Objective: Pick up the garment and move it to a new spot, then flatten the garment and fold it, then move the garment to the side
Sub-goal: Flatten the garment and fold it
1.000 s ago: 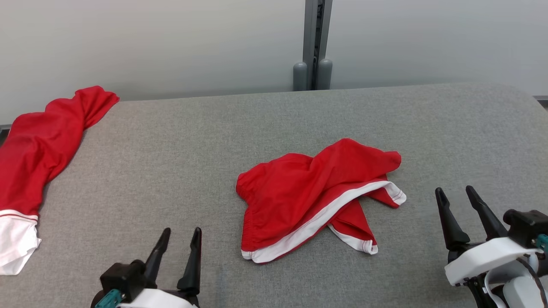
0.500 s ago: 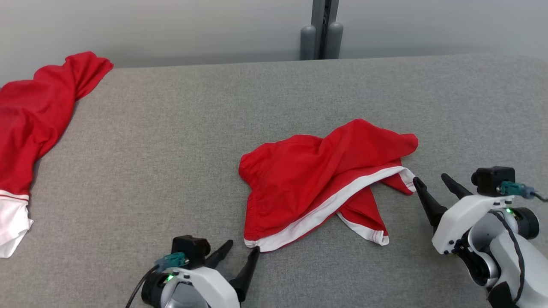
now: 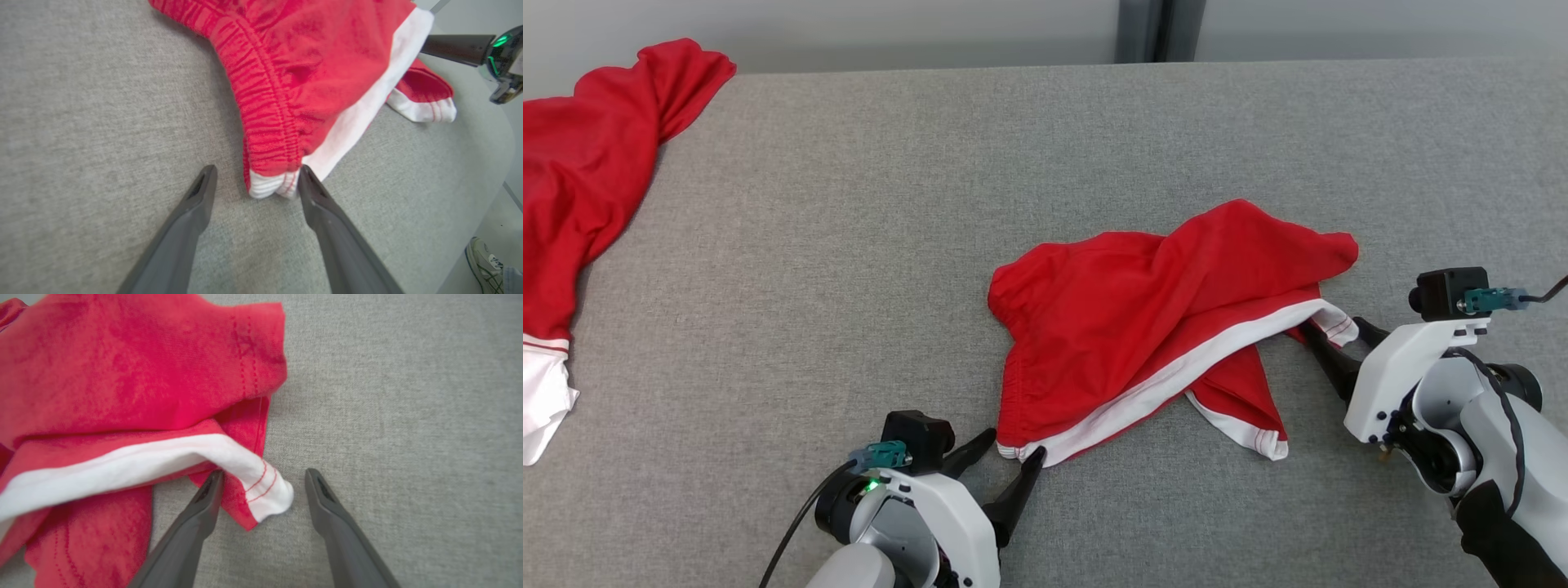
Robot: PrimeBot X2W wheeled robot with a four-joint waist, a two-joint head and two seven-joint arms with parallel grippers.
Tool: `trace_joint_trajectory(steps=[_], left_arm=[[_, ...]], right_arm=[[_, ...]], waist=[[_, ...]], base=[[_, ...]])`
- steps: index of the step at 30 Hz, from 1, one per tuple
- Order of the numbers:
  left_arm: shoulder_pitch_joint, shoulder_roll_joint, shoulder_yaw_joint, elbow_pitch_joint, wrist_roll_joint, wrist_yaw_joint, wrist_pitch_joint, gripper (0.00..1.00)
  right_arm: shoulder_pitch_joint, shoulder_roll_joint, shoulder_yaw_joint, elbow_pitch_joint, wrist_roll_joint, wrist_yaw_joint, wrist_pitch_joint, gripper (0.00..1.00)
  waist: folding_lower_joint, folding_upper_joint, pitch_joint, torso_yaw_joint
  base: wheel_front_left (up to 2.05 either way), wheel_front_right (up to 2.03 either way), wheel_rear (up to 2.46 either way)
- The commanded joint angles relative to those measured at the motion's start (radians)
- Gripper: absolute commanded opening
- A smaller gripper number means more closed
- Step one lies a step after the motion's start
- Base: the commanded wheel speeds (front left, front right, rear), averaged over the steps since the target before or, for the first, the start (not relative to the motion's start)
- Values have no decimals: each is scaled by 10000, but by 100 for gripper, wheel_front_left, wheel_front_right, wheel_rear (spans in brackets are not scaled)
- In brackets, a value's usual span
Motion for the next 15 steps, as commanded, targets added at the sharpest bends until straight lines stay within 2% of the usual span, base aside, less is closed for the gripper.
trace_joint_trajectory(steps=[1,3,4,5,6,7,8,10,15], left_arm=[[-153,123,-19,191,-98,13,-12,100],[-236,123,-134,205,-102,13,-13,100],[-256,117,-183,187,-152,13,-6,100],[-263,127,-211,165,-188,11,-2,100],[-258,144,-243,148,-224,11,32,100],[-244,178,-272,134,-244,11,60,86],[-220,211,-295,112,-269,11,72,52],[-146,278,-337,17,-339,9,29,0],[119,564,-439,-350,-544,7,31,0]], right_arm=[[-76,-38,154,108,158,2,147,100],[-154,-19,340,121,309,2,200,100],[-174,-17,413,109,378,2,189,59],[-202,-29,493,83,450,2,157,36],[-232,-50,576,69,507,2,123,0],[-248,-71,661,58,577,2,107,0],[-254,-87,741,55,643,2,77,0],[-257,-141,902,42,747,2,-21,0],[-176,-249,1207,50,1004,2,-471,0]], waist=[[0,0,24,-2],[0,0,53,-17],[0,0,61,-28],[0,0,67,-38],[0,0,67,-49],[0,0,59,-60],[0,0,45,-71],[0,0,-27,-95],[0,0,-351,-142]], base=[[0,0,0],[0,0,0],[0,0,0],[0,0,0],[0,0,0],[0,0,0],[0,0,0],[0,0,0],[0,0,0]])
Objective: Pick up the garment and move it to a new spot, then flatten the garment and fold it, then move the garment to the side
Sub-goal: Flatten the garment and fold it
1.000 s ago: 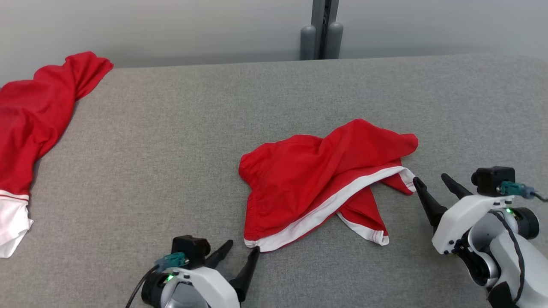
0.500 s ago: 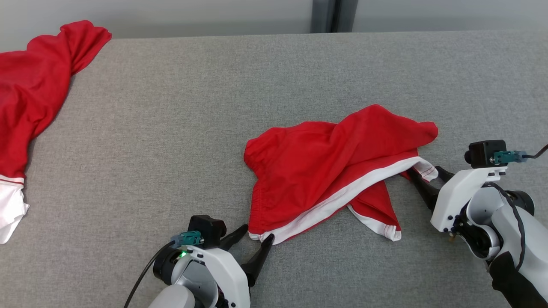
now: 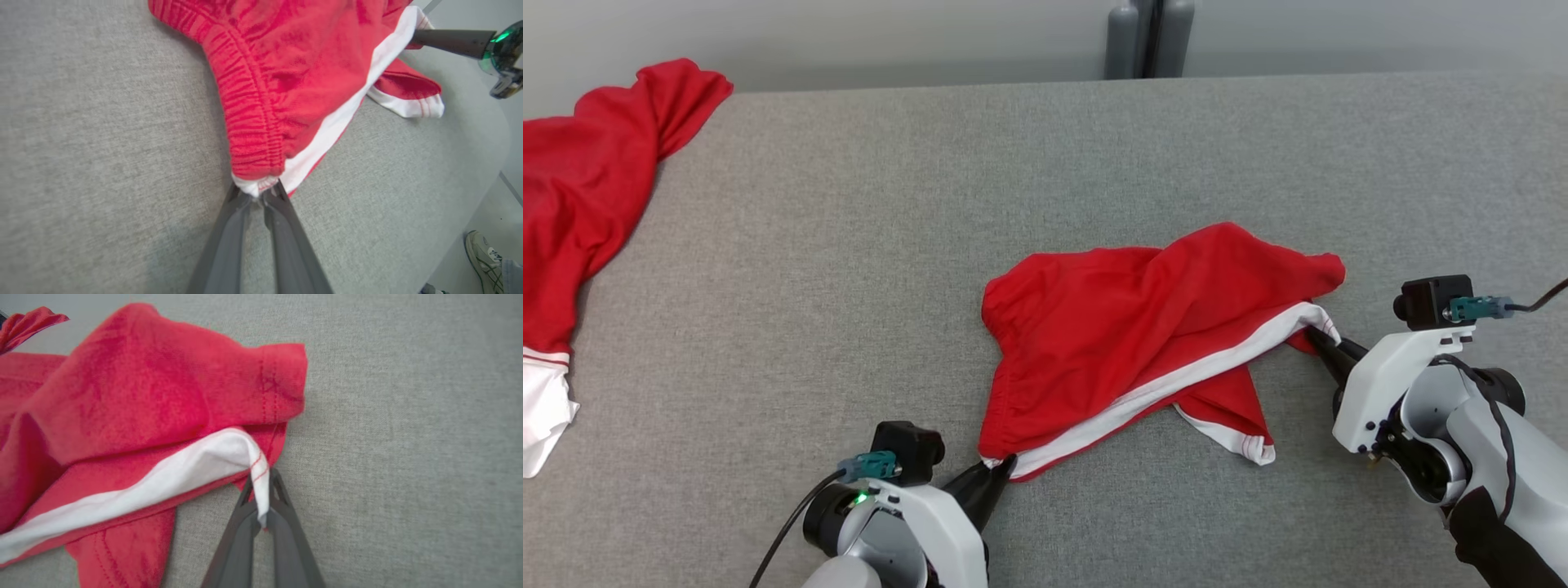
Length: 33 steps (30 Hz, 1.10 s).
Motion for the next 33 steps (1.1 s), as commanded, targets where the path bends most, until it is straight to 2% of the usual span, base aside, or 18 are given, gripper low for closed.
trace_joint_trajectory(steps=[1,11,19,25,26,29,33], left_arm=[[166,191,46,-185,-86,8,-31,0],[769,1003,376,-2140,-468,193,671,0],[-358,2233,843,-3830,-958,127,2469,0],[-2796,2750,1181,-3822,-1536,74,4045,0],[-3915,2822,1187,-3473,-1616,37,4494,0],[-5788,2881,1178,-2735,-1559,7,4831,0],[-8376,2844,940,-1454,-1280,10,4798,0]], right_arm=[[78,-118,78,21,115,2,-252,0],[411,-490,225,-776,412,2,-934,0],[-98,-1128,-15,-2338,367,2,-348,0],[-1299,-1521,-363,-3244,242,2,361,0],[-1869,-1590,-451,-3400,402,1,668,0],[-3014,-1721,-471,-3476,571,1,1034,0],[-4844,-1622,-393,-3064,645,1,985,0]], waist=[[0,0,-215,-20],[0,0,-932,-53],[0,0,-812,-260],[0,0,102,-479],[0,0,537,-542],[0,0,1286,-643],[0,0,2257,-773]], base=[[0,0,0],[0,0,0],[0,0,0],[0,0,0],[0,0,0],[0,0,0],[0,0,0]])
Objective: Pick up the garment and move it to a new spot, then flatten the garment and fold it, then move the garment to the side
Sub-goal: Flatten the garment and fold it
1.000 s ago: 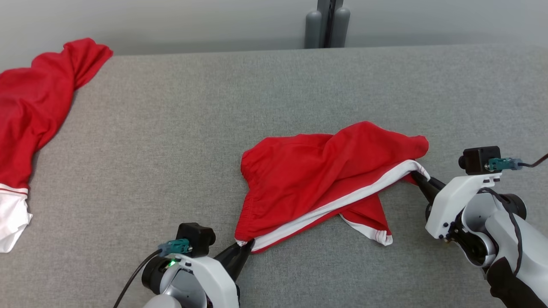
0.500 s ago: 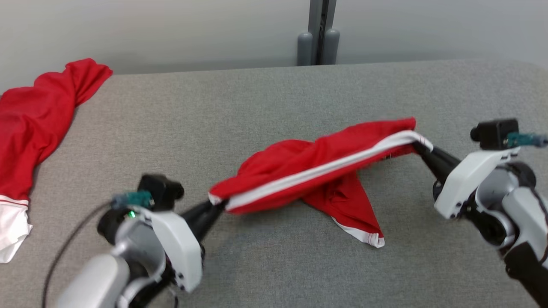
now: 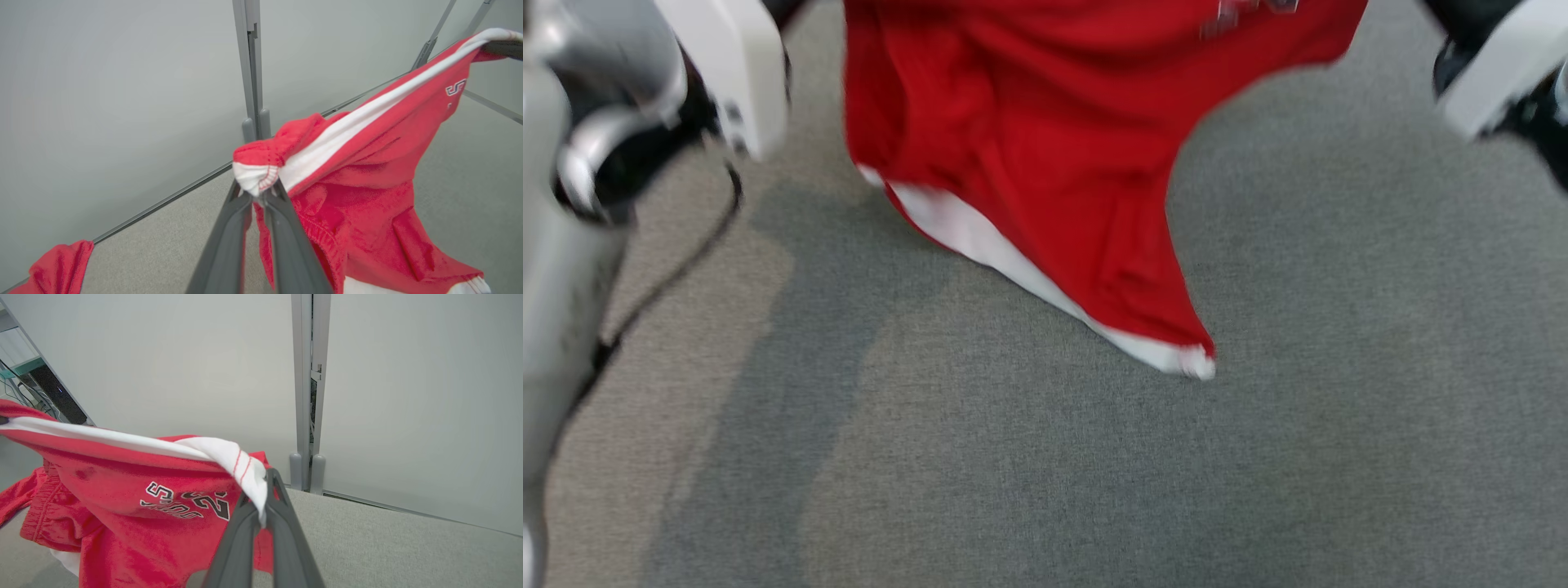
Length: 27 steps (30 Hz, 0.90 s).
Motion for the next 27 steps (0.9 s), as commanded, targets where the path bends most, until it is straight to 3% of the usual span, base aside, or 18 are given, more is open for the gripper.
trace_joint_trajectory(steps=[1,8,14,20,27], left_arm=[[-822,-4,-79,347,71,-2,-144,0],[-4543,-434,-533,2863,152,-8,-1516,0],[-5929,-849,-842,4659,-98,-3,-2826,0],[-5471,-989,-1840,5085,-855,-4,-3122,0],[-3501,-427,-3531,4608,-2213,-6,-3402,0]], right_arm=[[-593,21,31,199,38,-1,-148,0],[-3824,402,145,1412,214,-1,-1263,0],[-5297,418,686,2336,181,-3,-2254,0],[-5142,296,1666,2416,472,-1,-2513,0],[-3551,-28,3219,1947,1187,-1,-2656,0]], waist=[[0,0,994,-199],[0,0,2017,-282],[0,0,1989,-231],[0,0,1907,-194],[0,0,1310,-228]], base=[[0,0,0],[0,0,0],[0,0,0],[0,0,0],[0,0,0]])
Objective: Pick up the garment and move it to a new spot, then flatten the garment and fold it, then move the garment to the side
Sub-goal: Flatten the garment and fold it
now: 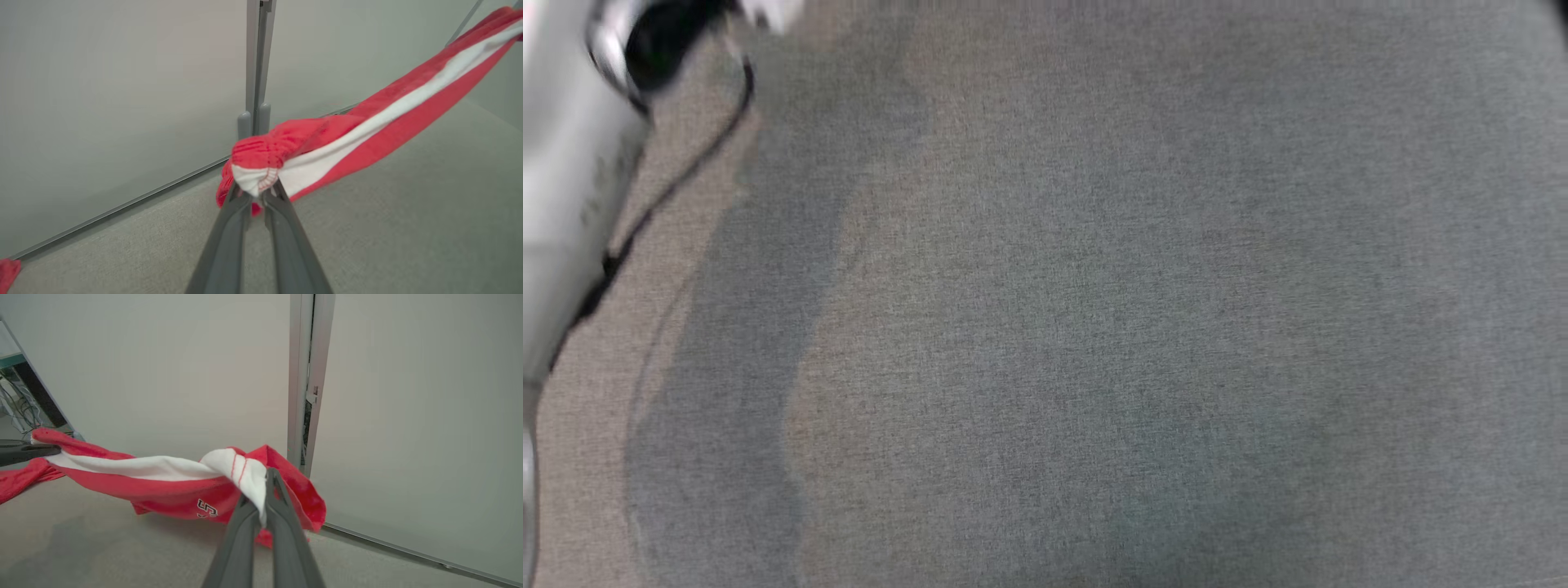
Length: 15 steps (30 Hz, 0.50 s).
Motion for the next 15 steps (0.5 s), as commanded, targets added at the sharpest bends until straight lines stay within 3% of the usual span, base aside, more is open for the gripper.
trace_joint_trajectory(steps=[1,11,15], left_arm=[[210,110,-84,-76,-90,1,-34,0],[4039,1176,-1487,-1838,-2040,-2,589,0],[5308,1566,-1687,-2734,-2708,240,1127,0]], right_arm=[[173,-135,79,-65,80,-1,39,0],[3005,-1163,1783,-1122,1291,-1,1171,0],[3921,-1712,2159,-1720,1707,-1,1814,0]], waist=[[0,0,-266,-43],[0,0,-2238,-83],[0,0,-2967,-46]], base=[[0,0,0],[0,0,0],[0,0,0]])
